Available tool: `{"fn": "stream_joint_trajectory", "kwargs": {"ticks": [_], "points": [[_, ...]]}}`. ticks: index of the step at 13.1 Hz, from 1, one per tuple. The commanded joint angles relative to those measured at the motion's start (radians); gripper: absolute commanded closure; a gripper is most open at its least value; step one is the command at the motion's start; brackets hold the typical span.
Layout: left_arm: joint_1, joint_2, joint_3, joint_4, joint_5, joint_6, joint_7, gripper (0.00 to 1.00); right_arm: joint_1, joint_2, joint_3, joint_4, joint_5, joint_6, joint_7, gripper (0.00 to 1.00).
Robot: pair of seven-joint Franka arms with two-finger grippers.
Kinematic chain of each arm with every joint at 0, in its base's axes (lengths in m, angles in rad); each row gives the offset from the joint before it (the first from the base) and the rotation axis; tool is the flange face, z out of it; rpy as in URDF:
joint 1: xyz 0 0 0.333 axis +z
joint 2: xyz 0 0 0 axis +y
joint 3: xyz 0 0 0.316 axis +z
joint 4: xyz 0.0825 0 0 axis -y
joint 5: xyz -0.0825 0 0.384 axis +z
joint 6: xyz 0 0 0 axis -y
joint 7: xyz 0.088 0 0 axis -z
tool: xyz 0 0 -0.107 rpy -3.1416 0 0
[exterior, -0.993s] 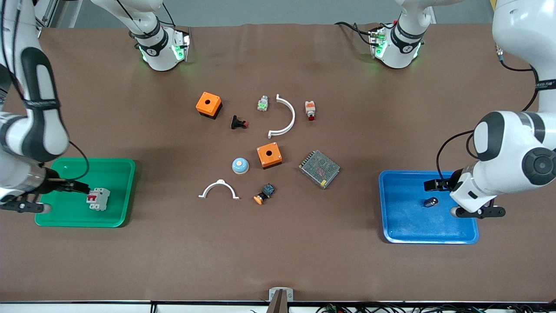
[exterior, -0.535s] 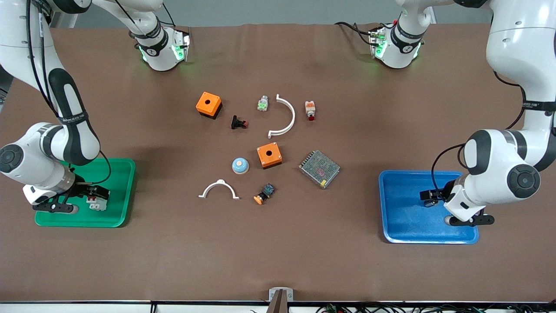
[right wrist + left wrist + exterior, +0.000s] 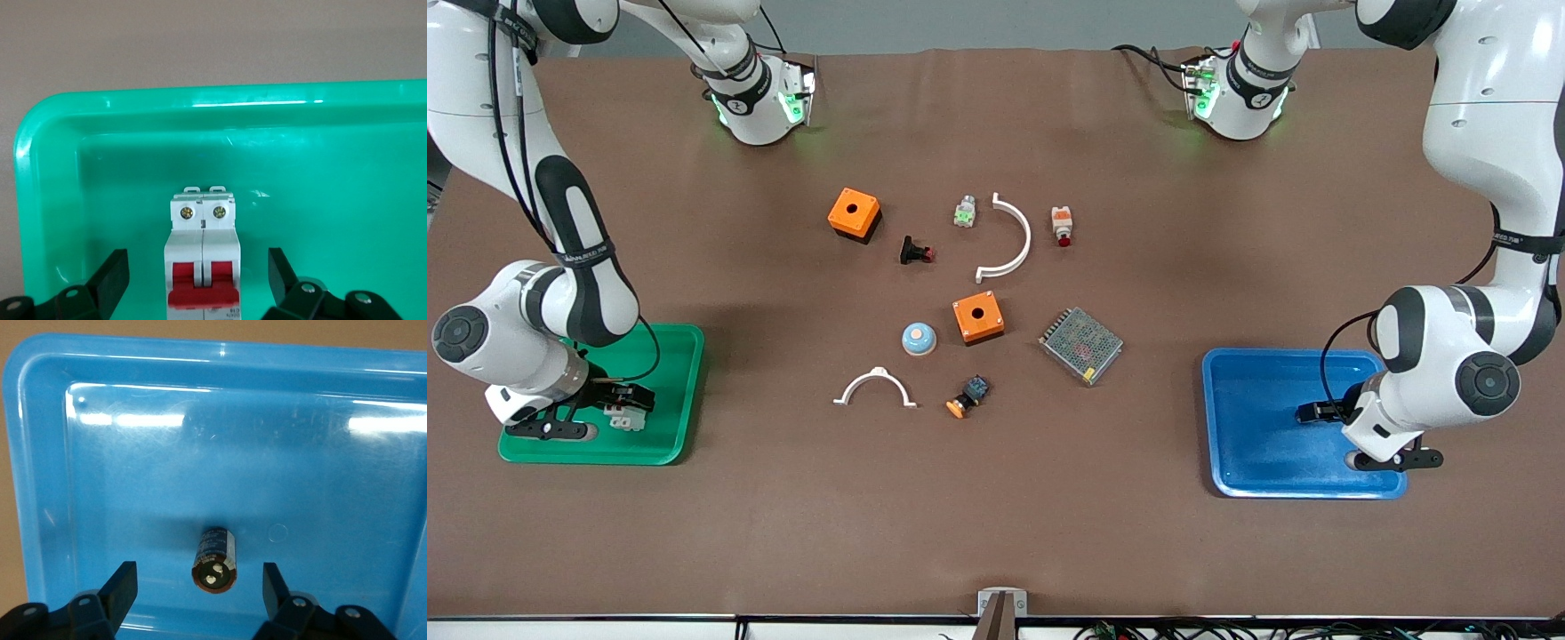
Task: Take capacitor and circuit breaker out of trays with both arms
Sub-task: 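Lower both grippers and close them on the breaker and capacitor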
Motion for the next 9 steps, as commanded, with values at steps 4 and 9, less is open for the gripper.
{"fn": "stream_joint_trajectory", "kwargs": {"ticks": [4, 9], "points": [[0.001, 0.025, -0.005, -0.012, 0.006, 0.025, 0.010, 0.28, -0.012, 0.022, 0.004, 0.046, 0.027, -0.028, -0.066, 0.91], [-0.007, 0.040, -0.007, -0.012, 0.004, 0.058, -0.003, 0.44, -0.006, 0.002, 0.002, 0.182, 0.045, -0.286, -0.068, 0.99]]}}
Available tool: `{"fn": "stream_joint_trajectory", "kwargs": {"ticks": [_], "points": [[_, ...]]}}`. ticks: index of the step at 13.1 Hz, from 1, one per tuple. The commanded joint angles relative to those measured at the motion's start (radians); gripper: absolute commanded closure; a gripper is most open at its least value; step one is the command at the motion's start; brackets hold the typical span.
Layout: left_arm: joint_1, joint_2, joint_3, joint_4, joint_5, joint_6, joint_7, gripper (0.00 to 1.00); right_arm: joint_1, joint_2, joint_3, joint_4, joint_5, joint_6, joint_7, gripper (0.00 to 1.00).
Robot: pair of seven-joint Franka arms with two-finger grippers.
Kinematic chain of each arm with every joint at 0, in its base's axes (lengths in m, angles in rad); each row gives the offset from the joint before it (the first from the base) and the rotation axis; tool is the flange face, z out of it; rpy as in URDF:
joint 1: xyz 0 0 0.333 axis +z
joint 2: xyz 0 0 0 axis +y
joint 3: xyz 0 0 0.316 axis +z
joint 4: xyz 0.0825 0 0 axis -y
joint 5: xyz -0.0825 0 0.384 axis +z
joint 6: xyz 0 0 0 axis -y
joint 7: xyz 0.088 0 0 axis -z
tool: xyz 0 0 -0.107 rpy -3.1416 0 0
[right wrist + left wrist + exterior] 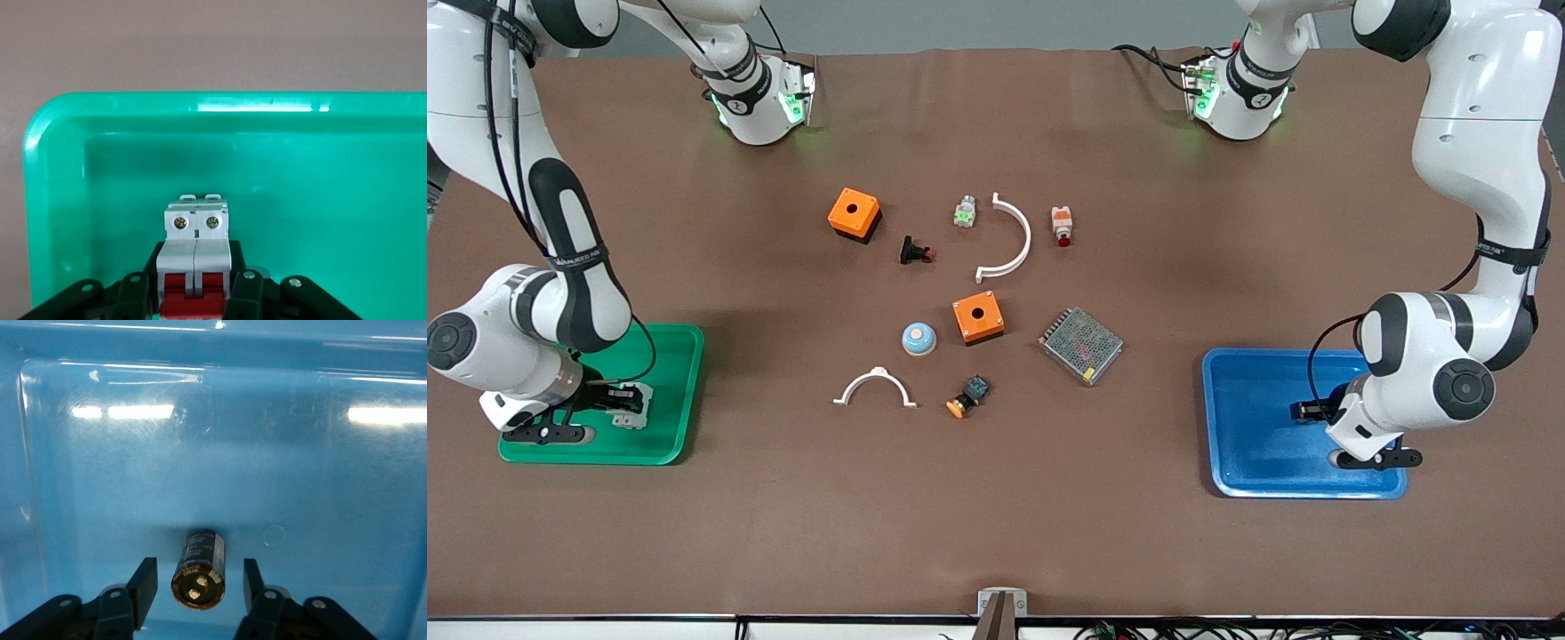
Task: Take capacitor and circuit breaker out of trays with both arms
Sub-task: 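Lift the breaker with the right gripper while the left gripper lifts the capacitor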
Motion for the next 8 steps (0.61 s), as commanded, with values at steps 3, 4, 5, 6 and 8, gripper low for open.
{"fn": "stream_joint_trajectory", "kwargs": {"ticks": [3, 4, 5, 6, 8], "points": [[0.000, 0.005, -0.004, -0.003, 0.006, 0.041, -0.003, 0.59, 0.044, -0.104, 0.005, 0.196, 0.021, -0.424, -0.028, 0.98], [-0.001, 0.004, -0.004, -0.003, 0.006, 0.041, -0.003, 0.69, 0.077, -0.142, 0.005, 0.187, 0.021, -0.451, -0.021, 0.99], [-0.001, 0.002, -0.004, -0.003, 0.006, 0.039, -0.003, 0.80, 0.107, -0.184, 0.005, 0.158, 0.024, -0.459, -0.016, 0.99], [-0.006, -0.007, -0.004, -0.003, 0.006, 0.038, -0.006, 0.90, 0.131, -0.227, 0.005, 0.107, 0.026, -0.453, -0.014, 0.99], [-0.001, -0.019, -0.010, -0.003, 0.006, 0.028, -0.001, 0.99, 0.197, -0.329, 0.005, -0.038, 0.072, -0.407, 0.051, 0.99]]}}
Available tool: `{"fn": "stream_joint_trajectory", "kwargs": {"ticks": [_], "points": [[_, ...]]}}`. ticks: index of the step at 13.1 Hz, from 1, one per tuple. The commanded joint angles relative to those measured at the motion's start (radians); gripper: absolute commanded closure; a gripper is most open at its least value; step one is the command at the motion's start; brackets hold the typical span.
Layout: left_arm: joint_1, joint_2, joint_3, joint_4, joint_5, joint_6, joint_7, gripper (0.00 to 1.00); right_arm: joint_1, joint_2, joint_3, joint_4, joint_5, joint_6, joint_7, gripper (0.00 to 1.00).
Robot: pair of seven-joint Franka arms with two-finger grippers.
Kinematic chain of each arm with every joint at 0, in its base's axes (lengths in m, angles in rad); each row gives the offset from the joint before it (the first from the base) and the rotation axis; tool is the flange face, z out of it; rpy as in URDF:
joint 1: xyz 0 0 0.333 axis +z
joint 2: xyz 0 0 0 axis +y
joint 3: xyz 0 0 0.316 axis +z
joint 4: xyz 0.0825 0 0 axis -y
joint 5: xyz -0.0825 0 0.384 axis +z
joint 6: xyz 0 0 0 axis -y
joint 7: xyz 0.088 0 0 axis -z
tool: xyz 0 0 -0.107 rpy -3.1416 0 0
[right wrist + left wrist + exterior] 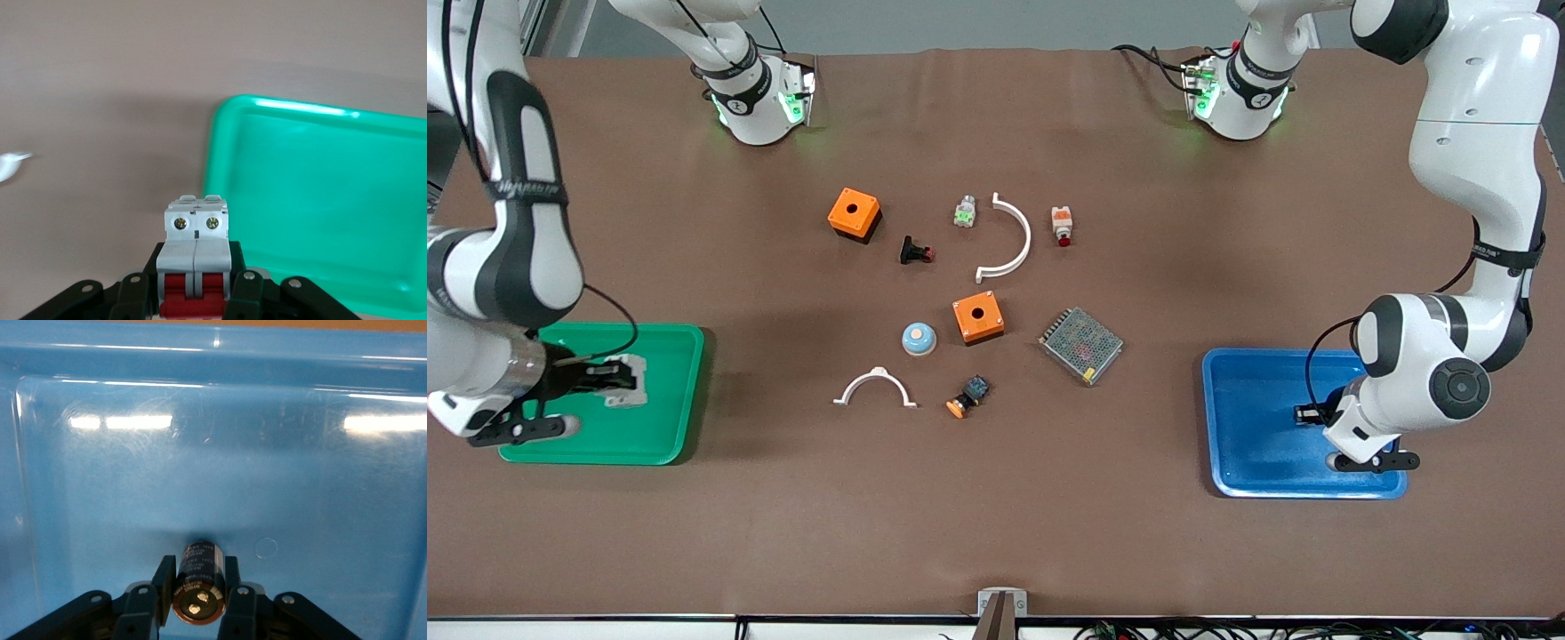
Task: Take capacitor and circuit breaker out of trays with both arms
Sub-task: 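Lift the breaker with the right gripper while the left gripper lifts the capacitor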
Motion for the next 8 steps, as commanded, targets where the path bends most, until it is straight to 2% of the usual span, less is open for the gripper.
{"fn": "stream_joint_trajectory", "kwargs": {"ticks": [1, 4, 5, 8], "points": [[0.001, -0.044, -0.009, -0.009, 0.006, -0.010, -0.003, 0.99, 0.106, -0.165, -0.007, -0.255, 0.041, 0.100, 0.108, 0.99], [0.000, -0.093, -0.011, -0.009, 0.006, -0.096, 0.000, 0.99, 0.235, -0.196, -0.009, -0.393, 0.041, 0.215, 0.241, 1.00], [0.001, -0.119, -0.015, -0.010, 0.006, -0.110, -0.001, 0.99, 0.283, -0.206, -0.009, -0.465, 0.041, 0.297, 0.289, 1.00], [0.007, -0.196, -0.086, -0.018, -0.017, -0.252, -0.061, 1.00, 0.393, -0.208, -0.009, -0.629, 0.041, 0.491, 0.370, 1.00]]}}
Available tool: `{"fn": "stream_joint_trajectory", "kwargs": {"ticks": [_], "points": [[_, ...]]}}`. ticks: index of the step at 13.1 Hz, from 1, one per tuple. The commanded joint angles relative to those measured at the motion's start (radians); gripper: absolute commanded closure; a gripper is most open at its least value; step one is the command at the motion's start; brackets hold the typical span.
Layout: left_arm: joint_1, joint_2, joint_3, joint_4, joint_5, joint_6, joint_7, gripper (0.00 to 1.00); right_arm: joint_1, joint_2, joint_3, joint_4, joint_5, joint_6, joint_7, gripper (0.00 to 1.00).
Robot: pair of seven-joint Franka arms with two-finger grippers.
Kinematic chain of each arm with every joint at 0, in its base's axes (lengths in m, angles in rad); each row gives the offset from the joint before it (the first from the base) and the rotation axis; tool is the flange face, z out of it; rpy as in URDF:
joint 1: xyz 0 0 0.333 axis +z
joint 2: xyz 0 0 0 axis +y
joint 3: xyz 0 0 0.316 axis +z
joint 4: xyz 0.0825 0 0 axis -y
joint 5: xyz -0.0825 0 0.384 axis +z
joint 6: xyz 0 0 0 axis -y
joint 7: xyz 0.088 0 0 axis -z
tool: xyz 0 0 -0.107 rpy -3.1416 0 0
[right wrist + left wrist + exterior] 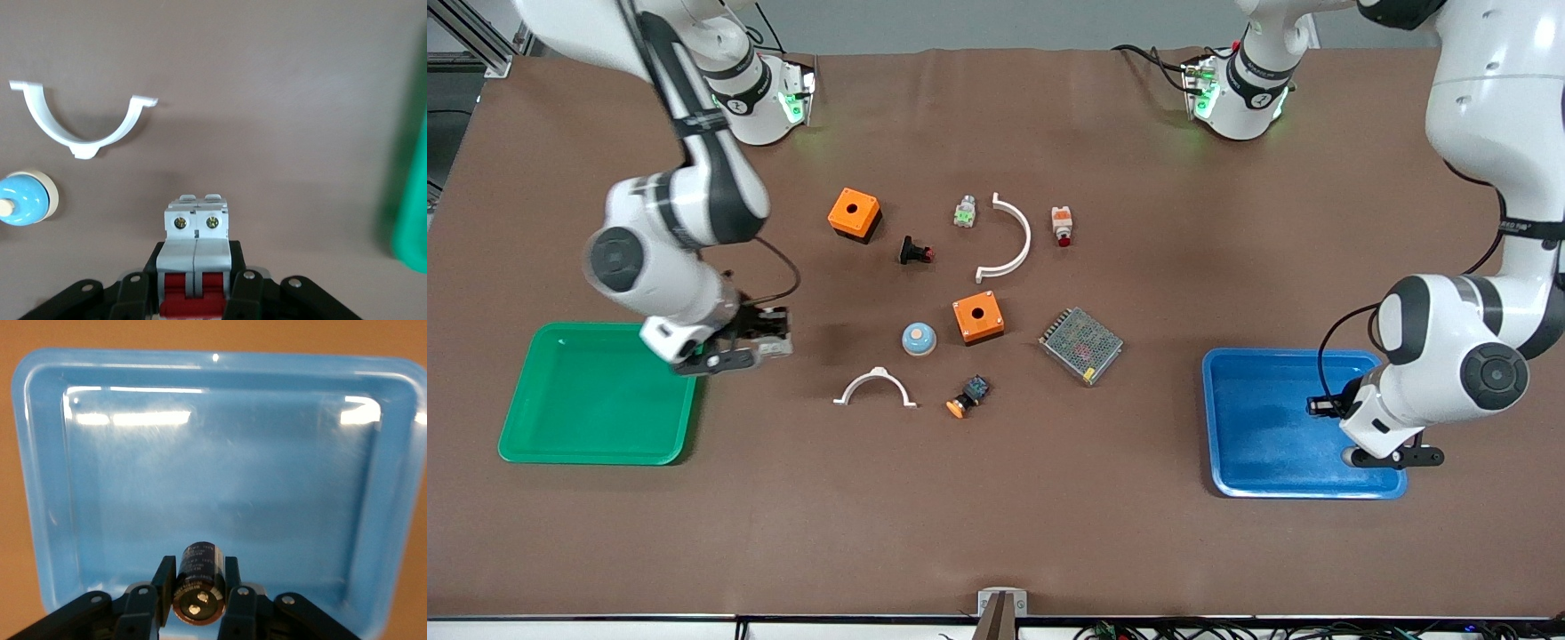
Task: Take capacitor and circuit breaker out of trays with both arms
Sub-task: 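Lift the breaker with the right gripper while the left gripper lifts the capacitor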
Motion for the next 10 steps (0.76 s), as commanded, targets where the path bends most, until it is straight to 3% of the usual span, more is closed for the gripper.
{"fn": "stream_joint_trajectory", "kwargs": {"ticks": [1, 6, 10], "points": [[0.004, -0.101, -0.064, -0.060, -0.021, -0.092, -0.071, 1.00, 0.088, -0.049, -0.016, -0.152, 0.012, 0.120, 0.078, 1.00], [0.005, -0.251, -0.185, -0.246, -0.022, -0.076, -0.254, 1.00, 0.200, -0.026, -0.017, -0.226, 0.010, 0.260, 0.326, 1.00], [-0.004, -0.253, -0.331, -0.297, -0.022, -0.021, -0.562, 1.00, 0.211, -0.018, -0.019, -0.241, 0.000, 0.271, 0.340, 0.99]]}}
